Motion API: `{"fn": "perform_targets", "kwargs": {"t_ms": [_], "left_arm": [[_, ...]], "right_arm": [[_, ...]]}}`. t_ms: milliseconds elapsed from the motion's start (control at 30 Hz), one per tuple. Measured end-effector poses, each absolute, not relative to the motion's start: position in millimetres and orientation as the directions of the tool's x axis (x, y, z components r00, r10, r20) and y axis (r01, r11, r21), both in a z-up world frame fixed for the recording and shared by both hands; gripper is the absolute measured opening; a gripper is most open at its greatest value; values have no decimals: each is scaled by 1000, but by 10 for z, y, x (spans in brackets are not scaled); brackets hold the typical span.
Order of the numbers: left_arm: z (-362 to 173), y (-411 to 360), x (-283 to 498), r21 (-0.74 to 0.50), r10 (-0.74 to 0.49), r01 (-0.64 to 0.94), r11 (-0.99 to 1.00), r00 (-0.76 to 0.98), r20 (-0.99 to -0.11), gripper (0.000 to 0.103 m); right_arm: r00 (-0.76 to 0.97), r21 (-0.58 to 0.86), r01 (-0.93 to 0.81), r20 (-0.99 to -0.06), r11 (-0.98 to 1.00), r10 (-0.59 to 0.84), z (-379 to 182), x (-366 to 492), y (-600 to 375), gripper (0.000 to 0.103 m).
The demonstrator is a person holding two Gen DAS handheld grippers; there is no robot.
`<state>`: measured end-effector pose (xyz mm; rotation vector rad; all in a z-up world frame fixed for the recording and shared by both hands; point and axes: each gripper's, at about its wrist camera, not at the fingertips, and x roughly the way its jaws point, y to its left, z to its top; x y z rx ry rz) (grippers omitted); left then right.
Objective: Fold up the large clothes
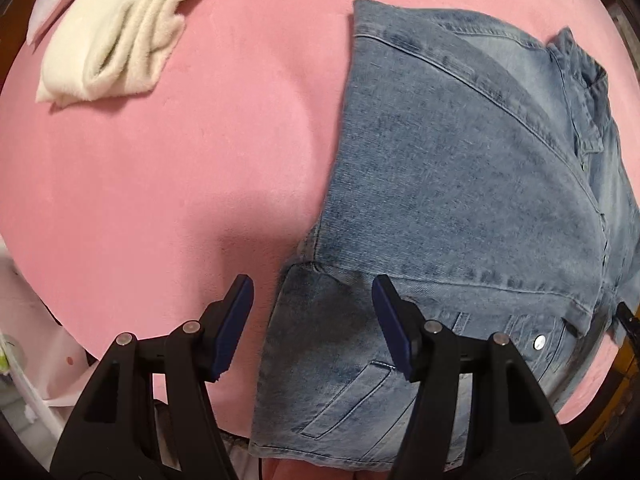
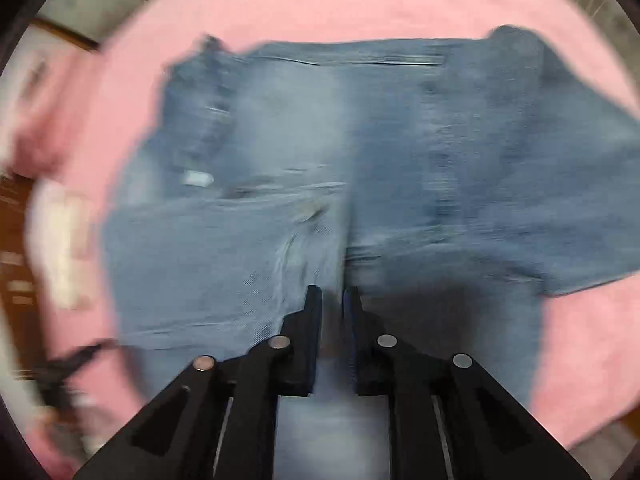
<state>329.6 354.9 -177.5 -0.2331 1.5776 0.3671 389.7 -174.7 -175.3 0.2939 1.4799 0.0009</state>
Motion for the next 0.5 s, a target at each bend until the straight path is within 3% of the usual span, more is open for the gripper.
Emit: {"fn": "perform_targets", "kwargs": {"t_ms": [133, 233, 300, 367, 400, 500], "left_arm": [[-1713, 3364, 3397, -23, -15, -309, 951, 30, -999, 51], [-1847, 3112, 3536, -85, -83, -234, 968, 21, -996, 34], [-2009, 2925, 3671, -44, -48, -190, 981, -18, -999, 19], [-2196, 2884, 3748, 67, 54, -184, 981, -73, -996, 3], [-2317, 2925, 3757, 161, 141, -194, 968, -111, -984, 1], [-2413, 3044, 3741, 247, 223, -237, 940, -122, -967, 1]], "right_arm": [[268, 276, 76, -931, 958, 247, -1438, 3821, -1548, 11], [209, 498, 47, -853, 866, 479, -1601, 3807, -1207, 11], [118, 599, 32, -797, 800, 592, -1873, 3814, -786, 11], [42, 599, -18, -799, 800, 600, -2057, 3787, -329, 11], [9, 587, -64, -809, 807, 588, -2129, 3768, -78, 11], [-5, 531, -164, -843, 832, 537, -2221, 3677, 445, 11]]}}
